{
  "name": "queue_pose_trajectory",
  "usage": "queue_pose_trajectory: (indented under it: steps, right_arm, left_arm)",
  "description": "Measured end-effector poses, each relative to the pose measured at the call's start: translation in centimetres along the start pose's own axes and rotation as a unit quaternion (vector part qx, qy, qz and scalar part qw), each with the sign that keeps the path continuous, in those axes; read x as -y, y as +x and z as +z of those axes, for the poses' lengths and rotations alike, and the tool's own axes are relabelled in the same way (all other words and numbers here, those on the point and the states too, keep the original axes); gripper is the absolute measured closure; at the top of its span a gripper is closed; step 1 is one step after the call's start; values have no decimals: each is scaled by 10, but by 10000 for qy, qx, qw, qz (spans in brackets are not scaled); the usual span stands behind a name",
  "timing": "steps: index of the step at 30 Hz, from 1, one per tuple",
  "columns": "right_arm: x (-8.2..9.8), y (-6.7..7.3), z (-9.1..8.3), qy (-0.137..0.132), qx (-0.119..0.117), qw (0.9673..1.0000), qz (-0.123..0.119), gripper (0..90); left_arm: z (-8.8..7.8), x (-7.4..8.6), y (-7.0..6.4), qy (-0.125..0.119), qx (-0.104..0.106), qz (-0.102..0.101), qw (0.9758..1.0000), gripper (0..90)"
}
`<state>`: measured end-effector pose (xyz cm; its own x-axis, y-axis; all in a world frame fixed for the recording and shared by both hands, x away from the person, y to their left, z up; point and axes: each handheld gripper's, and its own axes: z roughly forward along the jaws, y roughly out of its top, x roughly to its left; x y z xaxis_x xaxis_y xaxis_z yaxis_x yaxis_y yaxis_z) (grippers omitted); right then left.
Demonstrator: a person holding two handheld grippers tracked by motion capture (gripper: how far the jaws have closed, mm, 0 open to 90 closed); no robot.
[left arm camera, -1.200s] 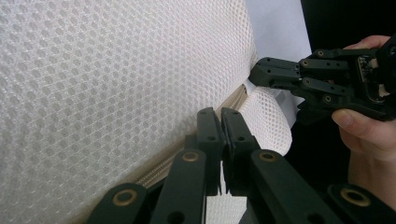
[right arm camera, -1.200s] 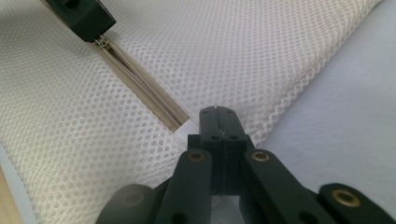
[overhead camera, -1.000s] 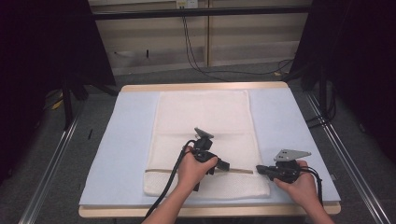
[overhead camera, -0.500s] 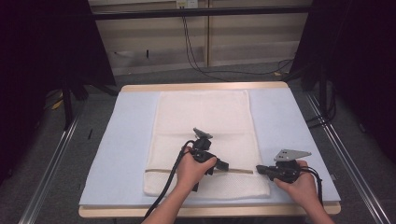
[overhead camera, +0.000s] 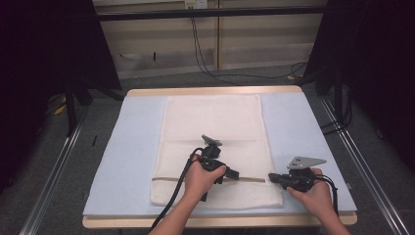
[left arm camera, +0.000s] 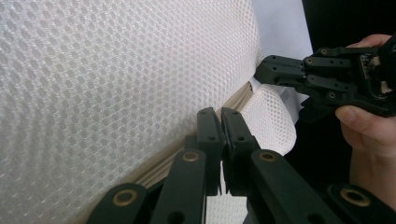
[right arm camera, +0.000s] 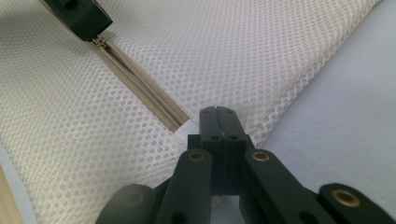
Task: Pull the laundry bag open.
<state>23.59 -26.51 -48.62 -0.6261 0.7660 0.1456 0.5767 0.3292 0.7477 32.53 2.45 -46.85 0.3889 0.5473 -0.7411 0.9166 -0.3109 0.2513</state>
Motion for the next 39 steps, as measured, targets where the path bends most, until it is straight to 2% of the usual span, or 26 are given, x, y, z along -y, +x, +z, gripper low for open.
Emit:
queue_pose_trajectory:
  steps: [6, 8, 15, 16, 17, 20, 21, 22, 23, 27, 29, 31, 32, 33, 34, 36, 39]
  right_arm:
    - [0, 0, 0, 3, -1, 10000, 12, 900]
    - [0, 0, 0, -5, 1, 10000, -1, 900]
    - [0, 0, 0, -4, 4, 10000, 2, 900]
    - [0, 0, 0, -5, 2, 10000, -9, 900]
    - [0, 0, 0, -2, 3, 10000, -10, 900]
    - [0, 0, 0, -5, 1, 10000, -8, 900]
    - [0, 0, 0, -6, 0, 10000, -9, 900]
    - [0, 0, 0, -6, 2, 10000, -1, 900]
    - [0, 0, 0, -3, 1, 10000, 7, 900]
    - [0, 0, 0, -6, 1, 10000, 5, 900]
    - [0, 0, 0, -7, 2, 10000, 5, 900]
    - [0, 0, 0, -7, -2, 10000, 13, 900]
    - [0, 0, 0, -7, -2, 10000, 12, 900]
    - [0, 0, 0, -6, -2, 10000, 15, 900]
    - [0, 0, 0, -7, -3, 10000, 13, 900]
    - [0, 0, 0, -9, 0, 10000, 10, 900]
    - [0, 0, 0, -15, -6, 10000, 15, 900]
  left_arm:
    - [-1, 0, 0, 36, 1, -5, 10000, 874]
    - [-1, 0, 1, 12, -71, 24, 10000, 874]
    - [-3, 1, 0, 13, -12, 6, 10000, 874]
    - [-4, 1, 1, 36, -42, 48, 10000, 874]
    - [-4, 1, 1, -4, -162, 101, 9998, 874]
    - [-5, 2, 1, -7, -72, 98, 9999, 874]
    - [-6, 2, 1, -20, -145, 122, 9998, 874]
    - [-6, 2, 2, -4, -73, 85, 9999, 874]
    - [-7, 2, 3, 22, -146, 127, 9998, 874]
    - [-9, 2, 4, -15, -57, 55, 10000, 874]
    - [-12, 2, 6, -5, -110, 84, 9999, 874]
    - [-12, 2, 6, -37, -33, 3, 10000, 874]
    - [-13, 3, 7, -36, -75, -9, 10000, 874]
    - [-15, 3, 8, -25, -86, 40, 10000, 874]
    - [-15, 3, 9, -17, -14, -9, 10000, 874]
    - [-17, 4, 11, -32, -17, 12, 10000, 874]
    - [-18, 4, 14, -49, 81, -62, 9999, 874]
